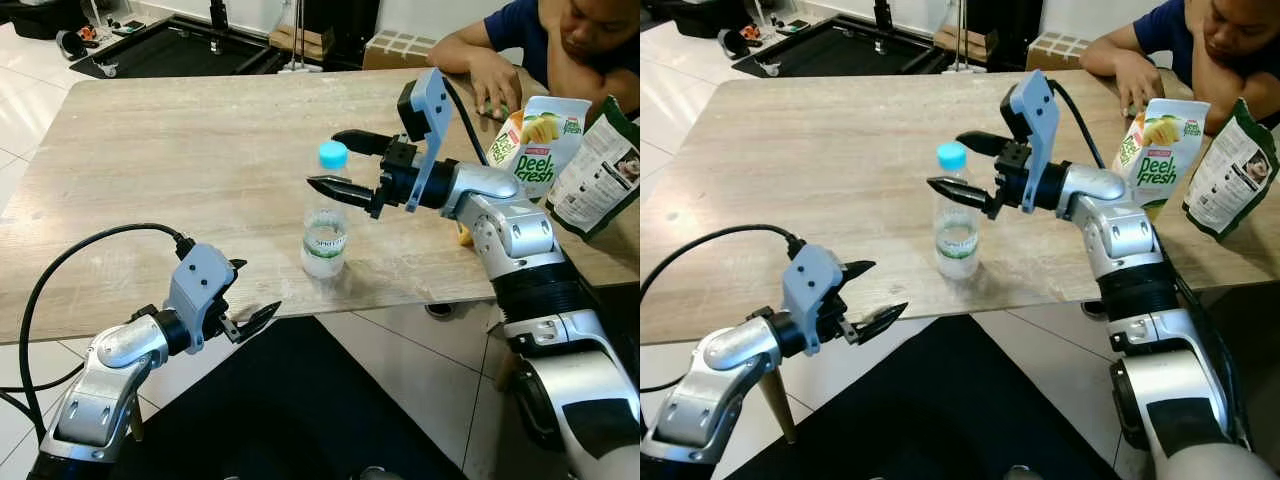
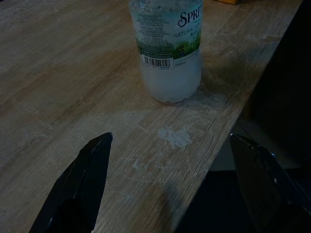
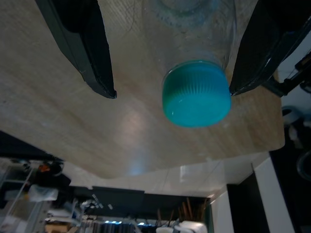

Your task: Restocking fridge

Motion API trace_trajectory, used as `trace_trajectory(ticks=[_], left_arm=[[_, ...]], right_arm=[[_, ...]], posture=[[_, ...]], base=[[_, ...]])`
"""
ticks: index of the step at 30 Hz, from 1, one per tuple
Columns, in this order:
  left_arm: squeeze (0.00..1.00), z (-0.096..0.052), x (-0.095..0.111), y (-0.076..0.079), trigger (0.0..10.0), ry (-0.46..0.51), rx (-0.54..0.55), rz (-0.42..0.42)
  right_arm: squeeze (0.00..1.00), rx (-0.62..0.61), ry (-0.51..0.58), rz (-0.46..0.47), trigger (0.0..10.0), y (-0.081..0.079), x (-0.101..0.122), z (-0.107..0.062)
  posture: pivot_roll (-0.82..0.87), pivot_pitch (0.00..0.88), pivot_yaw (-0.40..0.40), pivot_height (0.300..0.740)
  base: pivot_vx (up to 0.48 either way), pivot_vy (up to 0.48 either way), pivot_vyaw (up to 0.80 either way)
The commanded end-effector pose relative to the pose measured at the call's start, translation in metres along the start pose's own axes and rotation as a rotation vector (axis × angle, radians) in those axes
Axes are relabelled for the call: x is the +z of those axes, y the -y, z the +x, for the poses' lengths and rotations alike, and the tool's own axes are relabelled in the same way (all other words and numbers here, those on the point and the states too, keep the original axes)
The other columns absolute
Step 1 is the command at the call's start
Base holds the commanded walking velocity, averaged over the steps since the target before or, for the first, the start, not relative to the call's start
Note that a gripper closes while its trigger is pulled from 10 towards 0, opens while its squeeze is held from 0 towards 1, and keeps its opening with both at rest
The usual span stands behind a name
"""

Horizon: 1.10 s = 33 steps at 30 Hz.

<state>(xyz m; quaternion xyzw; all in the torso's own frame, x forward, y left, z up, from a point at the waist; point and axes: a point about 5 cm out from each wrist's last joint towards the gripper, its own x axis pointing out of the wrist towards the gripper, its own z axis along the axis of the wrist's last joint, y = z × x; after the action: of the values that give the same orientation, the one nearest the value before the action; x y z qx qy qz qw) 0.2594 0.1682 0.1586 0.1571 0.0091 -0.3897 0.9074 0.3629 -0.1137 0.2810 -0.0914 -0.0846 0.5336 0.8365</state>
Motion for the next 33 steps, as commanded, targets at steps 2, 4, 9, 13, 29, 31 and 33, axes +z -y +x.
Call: trace_trajectory(ticks=[2,4,9,13,29,31,33], left_arm=[[0.0,-0.005,-0.007,-0.001,10.0,-0.039,-0.016,-0.019],[0.0,-0.005,-0.007,-0.001,10.0,-0.041,-0.019,-0.02],[0.0,-0.006,-0.007,-0.001,10.0,-0.046,-0.024,-0.025],[0.0,-0.006,-0.007,-0.001,10.0,-0.047,-0.026,-0.031],[0.0,-0.007,-0.01,0.002,10.0,-0.07,-0.049,-0.045],[0.0,-0.007,-0.01,0.002,10.0,-0.072,-0.051,-0.046],[0.0,-0.007,-0.01,0.002,10.0,-0.073,-0.053,-0.046]], right_arm=[[0.0,0.031,-0.044,-0.016,10.0,0.0,0.0,0.005],[0.0,0.033,-0.059,-0.013,10.0,0.001,-0.001,0.005],[0.0,0.057,-0.07,0.016,10.0,0.003,-0.001,0.005],[0.0,0.07,-0.086,0.025,10.0,0.004,-0.003,0.004],[0.0,0.108,-0.184,0.043,10.0,0.009,-0.007,0.002],[0.0,0.108,-0.192,0.036,10.0,0.01,-0.007,0.001],[0.0,0.109,-0.197,0.031,10.0,0.01,-0.007,0.001]], posture=[[-0.08,0.119,0.002,0.74],[-0.08,0.118,0.002,0.74],[-0.09,0.118,0.002,0.74],[-0.09,0.119,0.0,0.74],[-0.08,0.121,-0.003,0.74],[-0.08,0.121,-0.003,0.74],[-0.08,0.122,-0.002,0.74]], base=[[0.0,0.0,0.0],[0.0,0.0,0.0],[0.0,0.0,0.0],[0.0,0.0,0.0],[0.0,0.0,0.0],[0.0,0.0,0.0],[0.0,0.0,0.0]])
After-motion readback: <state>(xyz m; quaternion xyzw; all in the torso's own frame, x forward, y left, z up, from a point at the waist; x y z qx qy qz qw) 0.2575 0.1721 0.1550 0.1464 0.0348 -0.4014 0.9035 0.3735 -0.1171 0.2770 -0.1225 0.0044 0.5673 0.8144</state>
